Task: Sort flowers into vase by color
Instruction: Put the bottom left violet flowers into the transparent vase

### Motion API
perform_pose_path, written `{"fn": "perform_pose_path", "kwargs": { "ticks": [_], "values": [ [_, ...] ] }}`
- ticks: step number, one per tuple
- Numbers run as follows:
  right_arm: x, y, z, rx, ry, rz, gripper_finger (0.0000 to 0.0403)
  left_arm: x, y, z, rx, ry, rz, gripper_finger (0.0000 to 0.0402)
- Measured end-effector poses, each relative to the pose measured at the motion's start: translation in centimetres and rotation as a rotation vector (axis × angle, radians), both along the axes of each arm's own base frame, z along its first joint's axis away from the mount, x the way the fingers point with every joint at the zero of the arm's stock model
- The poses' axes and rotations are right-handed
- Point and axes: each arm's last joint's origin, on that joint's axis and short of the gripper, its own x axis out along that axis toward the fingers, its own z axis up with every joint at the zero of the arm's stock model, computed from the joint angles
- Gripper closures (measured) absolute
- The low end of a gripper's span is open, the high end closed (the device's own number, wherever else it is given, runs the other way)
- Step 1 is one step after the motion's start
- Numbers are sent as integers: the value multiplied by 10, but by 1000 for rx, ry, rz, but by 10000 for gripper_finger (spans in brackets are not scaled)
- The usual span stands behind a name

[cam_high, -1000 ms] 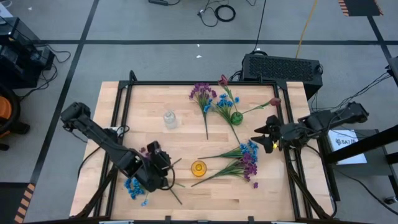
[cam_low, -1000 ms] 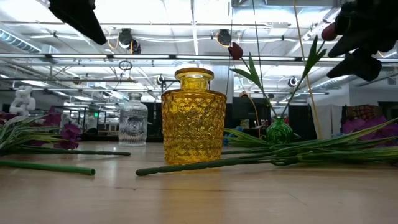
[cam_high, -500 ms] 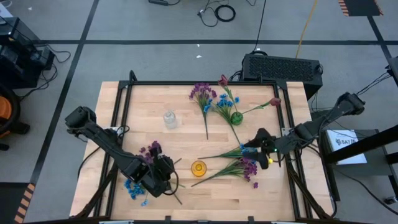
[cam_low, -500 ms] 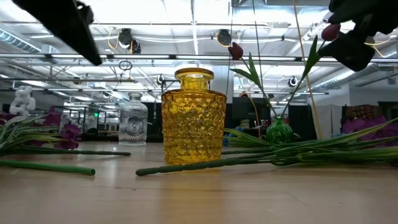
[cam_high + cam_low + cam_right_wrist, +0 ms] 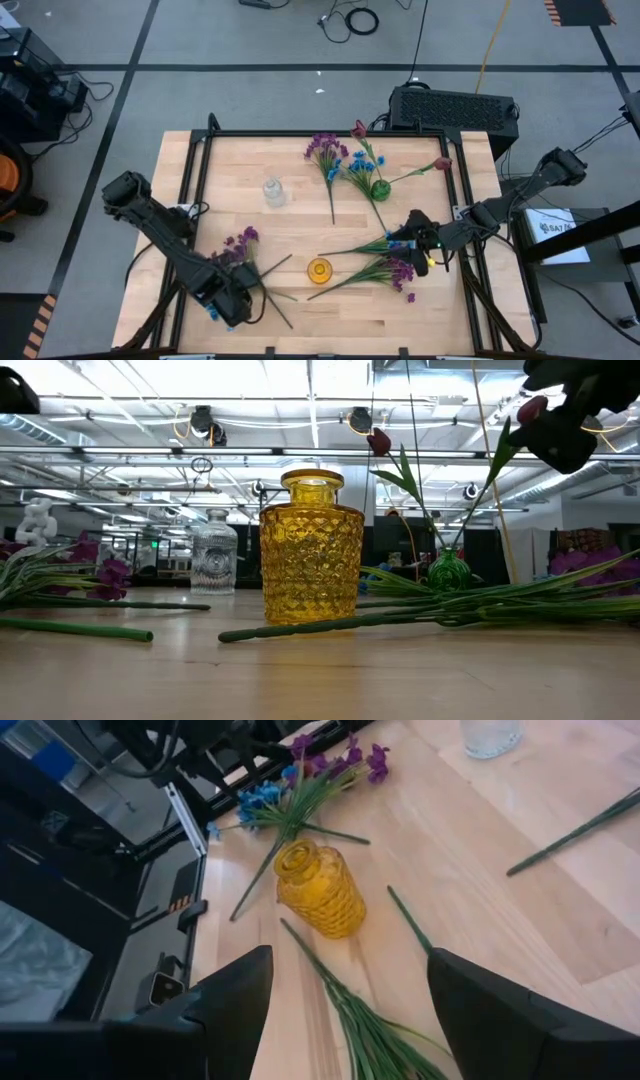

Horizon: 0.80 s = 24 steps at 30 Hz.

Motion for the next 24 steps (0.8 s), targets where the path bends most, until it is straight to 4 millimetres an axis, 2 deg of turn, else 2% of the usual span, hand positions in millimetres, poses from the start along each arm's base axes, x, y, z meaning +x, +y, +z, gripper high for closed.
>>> {"fn": "perform_pose_path", "kwargs": {
  "ticks": [7, 11, 16, 18, 20, 24],
  "values": [
    [1, 1, 1, 16, -5, 13, 145, -3, -3, -2, 61, -51, 57, 229],
    [1, 1, 1, 15, -9, 17, 145, -4, -8, -6, 67, -41, 19, 229],
    [1, 1, 2, 4, -15, 24, 145, 5, -15, -17, 111, -103, -18, 229],
    [1, 1, 2, 13, -13, 19, 145, 6, -12, -25, 162, -79, 63, 229],
    [1, 1, 2, 20, -13, 16, 145, 9, -6, -32, 173, -27, 213, 229],
    [1, 1, 2, 18, -14, 17, 145, 15, -5, -39, 75, 6, 525, 229]
  ]
}}
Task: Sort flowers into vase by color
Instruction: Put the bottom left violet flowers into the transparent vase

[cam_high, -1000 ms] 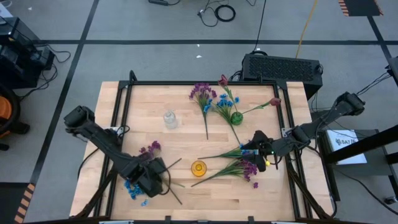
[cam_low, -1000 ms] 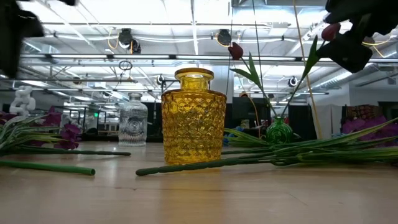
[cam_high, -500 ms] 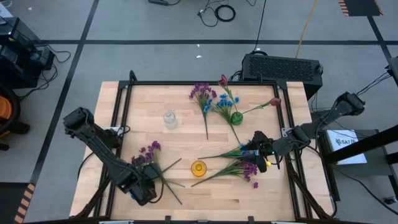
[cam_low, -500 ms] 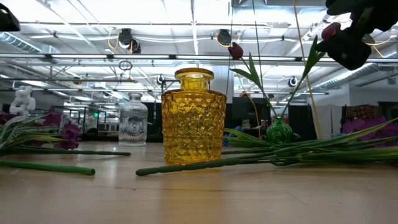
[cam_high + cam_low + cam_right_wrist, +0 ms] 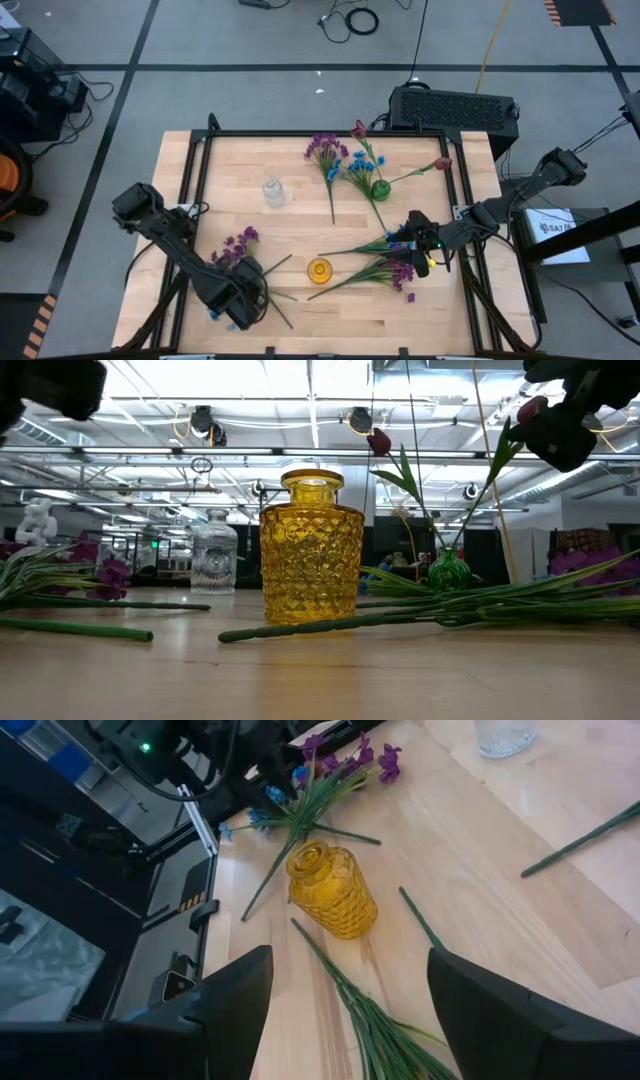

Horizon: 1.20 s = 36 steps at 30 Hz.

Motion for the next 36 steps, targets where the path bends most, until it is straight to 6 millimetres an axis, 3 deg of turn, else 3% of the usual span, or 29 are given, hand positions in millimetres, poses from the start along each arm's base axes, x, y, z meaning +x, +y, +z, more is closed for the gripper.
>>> {"fn": "perform_pose_path", "kwargs": {
  "ticks": [9, 15, 22, 36],
  "values": [
    [0, 0, 0, -19, -4, 9, 145, 7, 4, -1, -35, -30, 132, 229],
    [0, 0, 0, -23, -4, 11, 145, 4, 17, -1, 2, -6, 461, 229],
    [0, 0, 0, -42, -6, 19, 145, 15, 18, -1, -71, -59, 506, 229],
    [0, 0, 0, -51, -7, 23, 145, 11, 21, -4, -42, -30, 682, 229]
  ]
}}
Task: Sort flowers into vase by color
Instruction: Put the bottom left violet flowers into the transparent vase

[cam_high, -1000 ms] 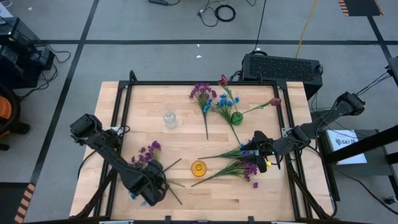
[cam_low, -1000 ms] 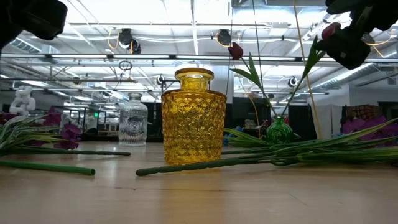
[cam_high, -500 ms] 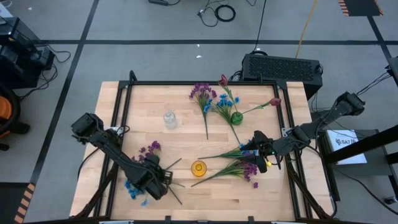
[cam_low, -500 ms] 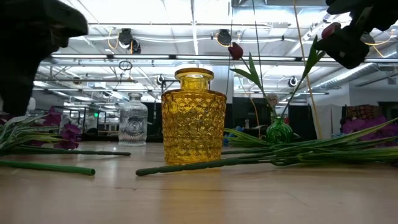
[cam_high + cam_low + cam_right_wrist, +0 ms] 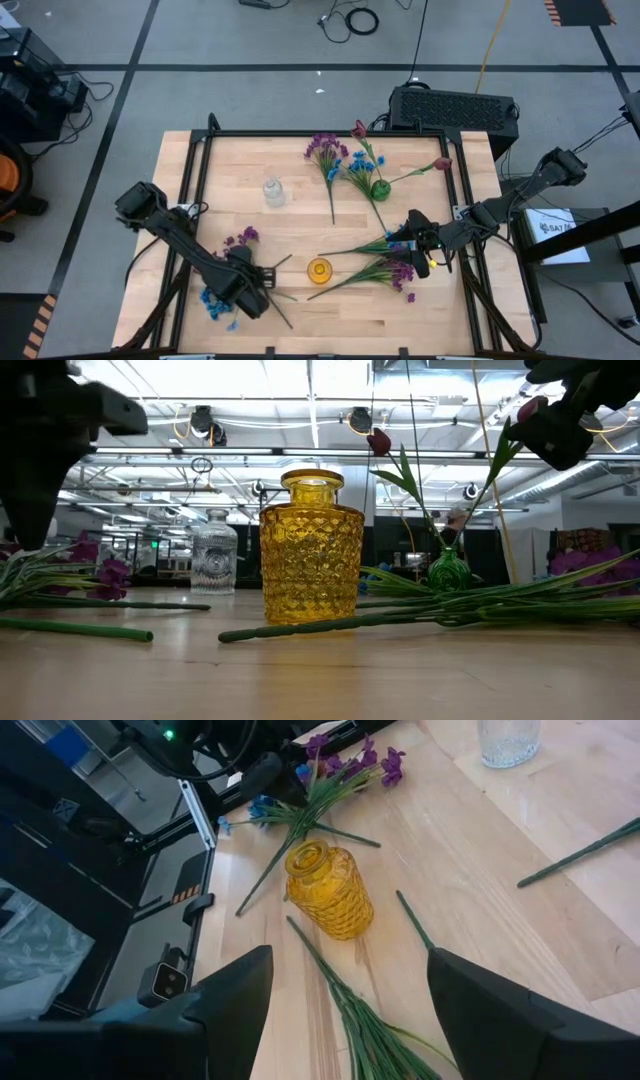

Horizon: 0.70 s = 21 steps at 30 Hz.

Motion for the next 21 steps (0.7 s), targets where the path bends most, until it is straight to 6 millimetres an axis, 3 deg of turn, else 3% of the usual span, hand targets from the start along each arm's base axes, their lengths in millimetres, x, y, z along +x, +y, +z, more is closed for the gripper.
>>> {"fn": "perform_pose_path", "kwargs": {
  "ticks": [14, 21],
  "values": [
    [0, 0, 0, -5, 2, 2, 145, 9, 6, -14, 68, 19, 0, 234],
    [0, 0, 0, -12, 1, 5, 145, 10, 6, -14, 67, 15, -11, 313]
  ]
}}
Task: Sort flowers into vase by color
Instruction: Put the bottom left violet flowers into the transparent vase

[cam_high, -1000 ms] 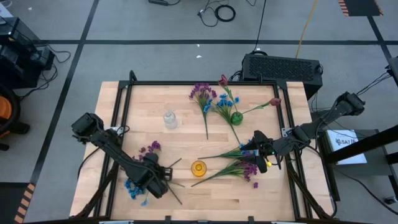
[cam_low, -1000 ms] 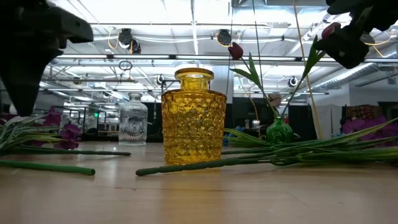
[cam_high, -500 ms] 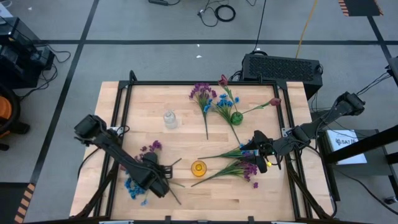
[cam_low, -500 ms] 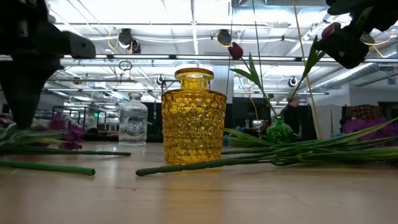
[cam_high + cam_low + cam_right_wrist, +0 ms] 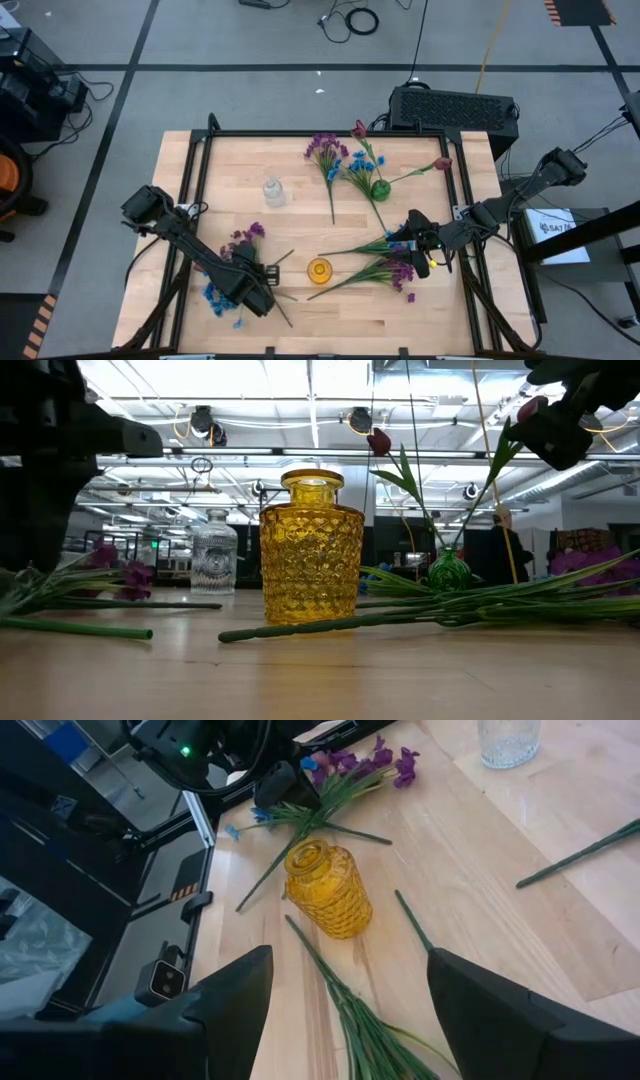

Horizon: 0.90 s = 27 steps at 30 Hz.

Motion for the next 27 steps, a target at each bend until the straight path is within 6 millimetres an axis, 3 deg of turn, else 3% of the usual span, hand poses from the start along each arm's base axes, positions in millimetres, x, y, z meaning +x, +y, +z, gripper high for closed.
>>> {"fn": "perform_pose_path", "kwargs": {
  "ticks": [6, 13, 27],
  "values": [
    [0, 0, 0, -3, 0, 1, 145, 3, 0, 0, 45, -43, -71, 394],
    [0, 0, 0, -9, -1, 4, 145, 2, 2, 4, 83, -70, -84, 398],
    [-1, -1, -3, -29, 26, 6, 145, -3, 10, 31, 146, -195, -113, 399]
  ]
}}
